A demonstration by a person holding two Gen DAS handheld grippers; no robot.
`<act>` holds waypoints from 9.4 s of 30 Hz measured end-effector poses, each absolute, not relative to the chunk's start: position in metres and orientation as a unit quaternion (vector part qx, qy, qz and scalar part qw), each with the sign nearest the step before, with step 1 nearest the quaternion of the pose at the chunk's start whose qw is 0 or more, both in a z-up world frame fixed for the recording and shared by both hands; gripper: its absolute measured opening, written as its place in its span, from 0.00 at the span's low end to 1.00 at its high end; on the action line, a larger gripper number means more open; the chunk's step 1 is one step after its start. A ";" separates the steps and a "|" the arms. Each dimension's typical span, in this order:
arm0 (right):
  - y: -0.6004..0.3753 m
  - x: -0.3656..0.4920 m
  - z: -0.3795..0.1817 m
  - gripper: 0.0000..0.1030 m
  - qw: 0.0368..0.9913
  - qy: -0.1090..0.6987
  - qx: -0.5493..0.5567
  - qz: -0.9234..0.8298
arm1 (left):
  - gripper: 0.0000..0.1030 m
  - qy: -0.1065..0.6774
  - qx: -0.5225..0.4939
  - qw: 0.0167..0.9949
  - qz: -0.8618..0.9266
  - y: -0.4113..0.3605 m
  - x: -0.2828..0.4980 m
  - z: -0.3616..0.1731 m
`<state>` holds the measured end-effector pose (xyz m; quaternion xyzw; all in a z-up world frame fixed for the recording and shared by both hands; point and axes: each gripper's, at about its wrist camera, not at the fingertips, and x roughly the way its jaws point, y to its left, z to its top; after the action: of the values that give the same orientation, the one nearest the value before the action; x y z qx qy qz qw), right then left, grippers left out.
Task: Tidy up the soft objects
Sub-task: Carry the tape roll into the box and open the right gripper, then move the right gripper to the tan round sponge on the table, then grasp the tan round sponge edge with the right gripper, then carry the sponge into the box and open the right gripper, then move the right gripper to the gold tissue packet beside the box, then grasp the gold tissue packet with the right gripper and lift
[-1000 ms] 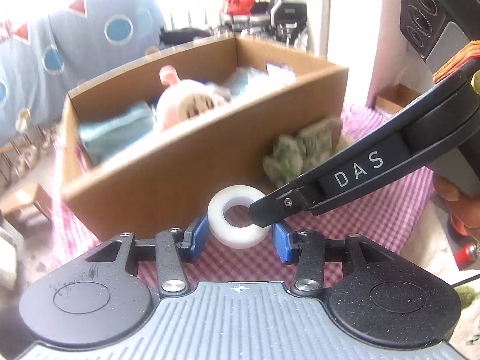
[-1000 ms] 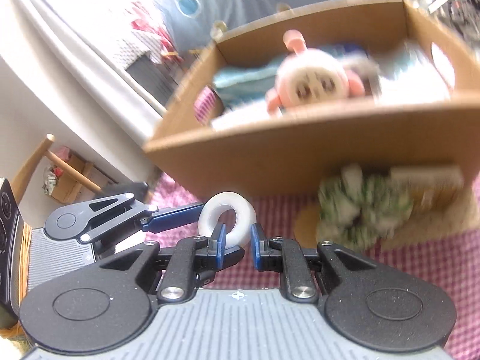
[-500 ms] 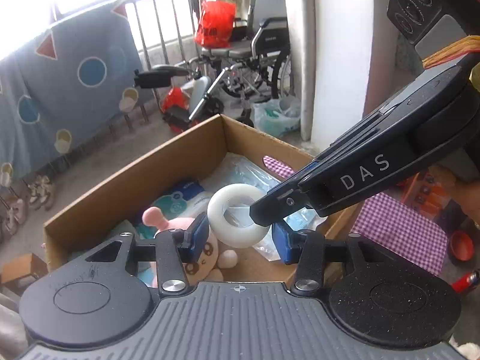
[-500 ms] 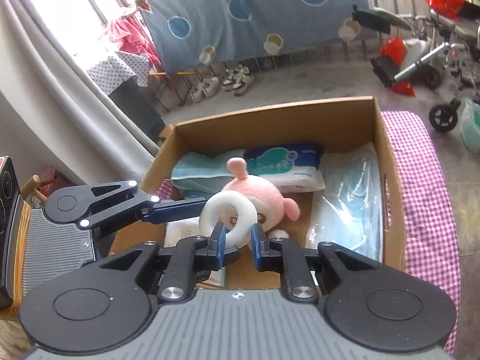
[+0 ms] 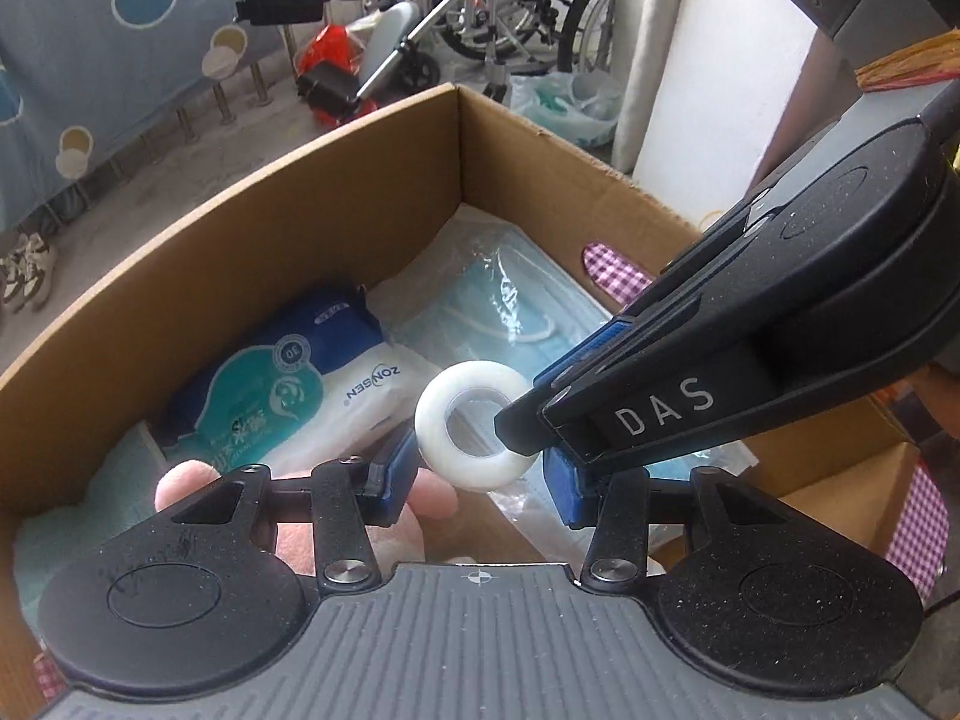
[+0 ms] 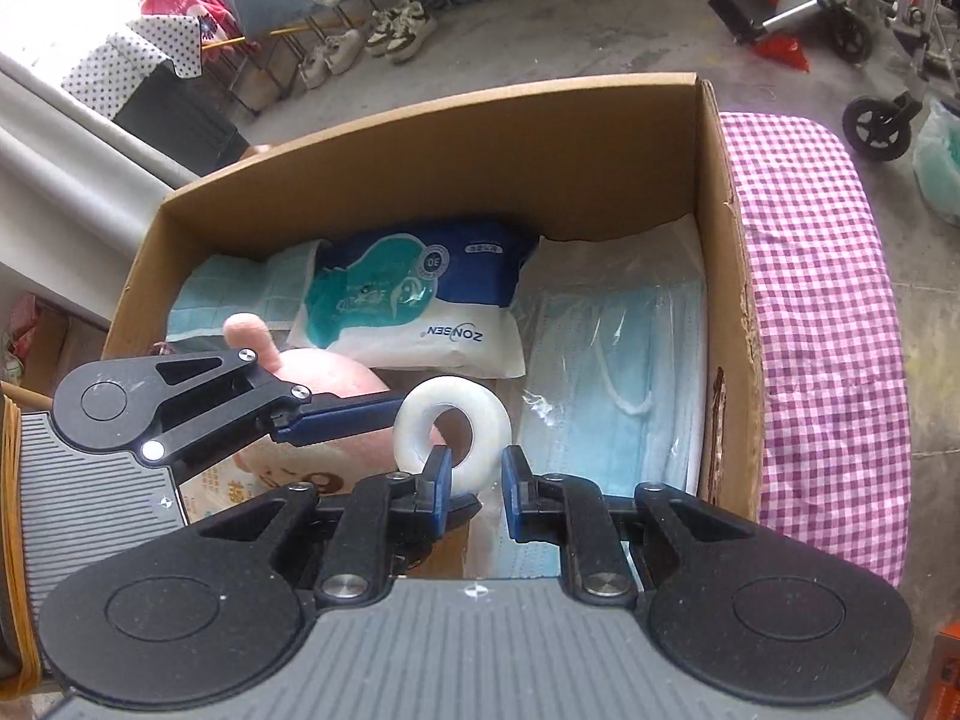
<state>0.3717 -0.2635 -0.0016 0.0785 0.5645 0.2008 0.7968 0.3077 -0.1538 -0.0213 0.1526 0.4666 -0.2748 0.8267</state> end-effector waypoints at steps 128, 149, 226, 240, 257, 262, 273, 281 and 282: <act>-0.218 0.153 -0.089 0.27 0.737 0.552 0.309 0.238 | 0.43 0.423 0.068 0.865 -0.262 -0.022 0.088 -0.089; -0.186 0.148 -0.069 0.06 0.776 0.518 0.233 0.274 | 0.41 0.421 0.073 0.865 -0.262 -0.034 0.084 -0.084; -0.361 0.159 -0.063 0.45 0.836 0.392 0.362 0.129 | 0.72 0.366 0.115 0.858 -0.340 -0.138 0.118 -0.024; -0.376 0.152 -0.084 0.35 0.826 0.400 0.366 0.151 | 0.74 0.422 0.150 0.822 -0.353 -0.180 0.133 -0.056; -0.394 0.116 -0.076 0.37 0.842 0.421 0.321 0.105 | 0.75 0.462 0.156 0.778 -0.397 -0.184 0.105 -0.070; -0.385 0.137 -0.076 0.38 0.845 0.431 0.295 0.119 | 0.72 0.455 0.152 0.786 -0.390 -0.192 0.117 -0.073; -0.367 0.148 -0.081 0.41 0.844 0.450 0.260 0.137 | 0.74 0.475 0.141 0.778 -0.386 -0.200 0.127 -0.083; -0.372 0.115 -0.045 0.36 0.864 0.407 0.272 0.116 | 0.74 0.458 0.108 0.784 -0.405 -0.190 0.119 -0.062; -0.371 0.110 -0.037 0.36 0.869 0.400 0.269 0.114 | 0.74 0.451 0.105 0.787 -0.407 -0.189 0.117 -0.057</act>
<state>0.1104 -0.3712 -0.0374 0.2685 0.4001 0.1137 0.8689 0.1169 -0.1886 -0.0568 0.1050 0.4515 -0.4069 0.7871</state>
